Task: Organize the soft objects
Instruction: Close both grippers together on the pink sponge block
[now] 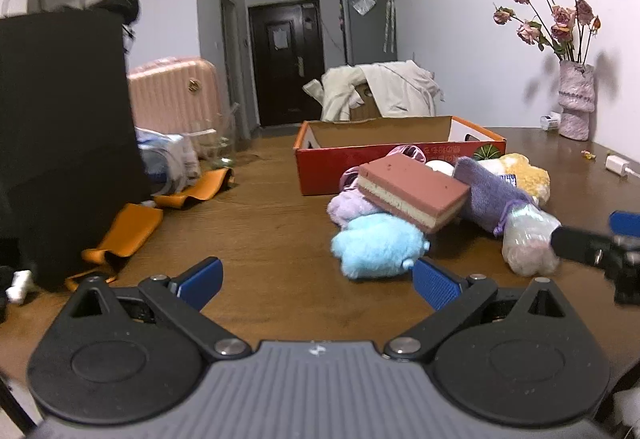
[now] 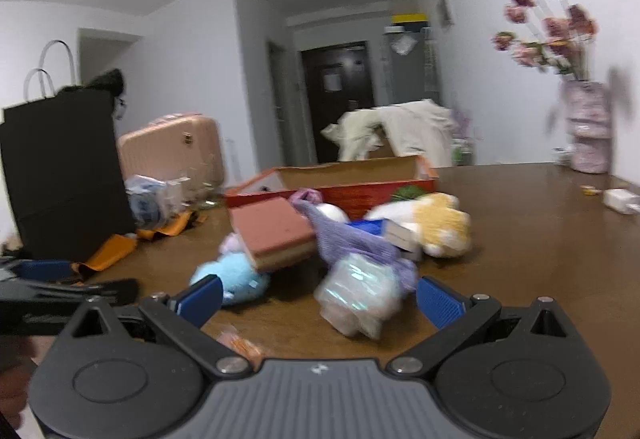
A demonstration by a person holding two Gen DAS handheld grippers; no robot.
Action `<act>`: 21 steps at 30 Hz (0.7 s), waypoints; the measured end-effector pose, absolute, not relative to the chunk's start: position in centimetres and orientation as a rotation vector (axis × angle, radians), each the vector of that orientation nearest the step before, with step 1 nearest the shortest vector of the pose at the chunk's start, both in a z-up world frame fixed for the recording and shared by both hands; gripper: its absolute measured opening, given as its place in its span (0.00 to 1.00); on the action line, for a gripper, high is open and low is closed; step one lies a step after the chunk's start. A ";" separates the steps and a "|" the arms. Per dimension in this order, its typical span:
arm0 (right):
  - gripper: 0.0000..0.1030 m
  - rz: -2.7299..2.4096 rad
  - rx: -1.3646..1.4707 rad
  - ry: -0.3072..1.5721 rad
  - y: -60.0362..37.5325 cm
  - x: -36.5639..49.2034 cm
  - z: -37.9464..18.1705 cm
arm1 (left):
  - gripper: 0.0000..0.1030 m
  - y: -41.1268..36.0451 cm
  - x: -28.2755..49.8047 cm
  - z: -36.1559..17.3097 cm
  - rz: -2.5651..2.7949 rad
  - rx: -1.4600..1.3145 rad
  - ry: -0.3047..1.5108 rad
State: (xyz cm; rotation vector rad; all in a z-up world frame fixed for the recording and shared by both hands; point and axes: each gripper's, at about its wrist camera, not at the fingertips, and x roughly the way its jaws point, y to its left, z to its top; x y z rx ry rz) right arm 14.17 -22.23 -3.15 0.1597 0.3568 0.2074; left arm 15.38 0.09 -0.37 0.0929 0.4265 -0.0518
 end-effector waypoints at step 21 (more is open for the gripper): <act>0.48 0.386 0.454 0.588 -20.8 29.3 -3.9 | 0.38 0.9 34.4 1.2 -0.478 -0.118 0.599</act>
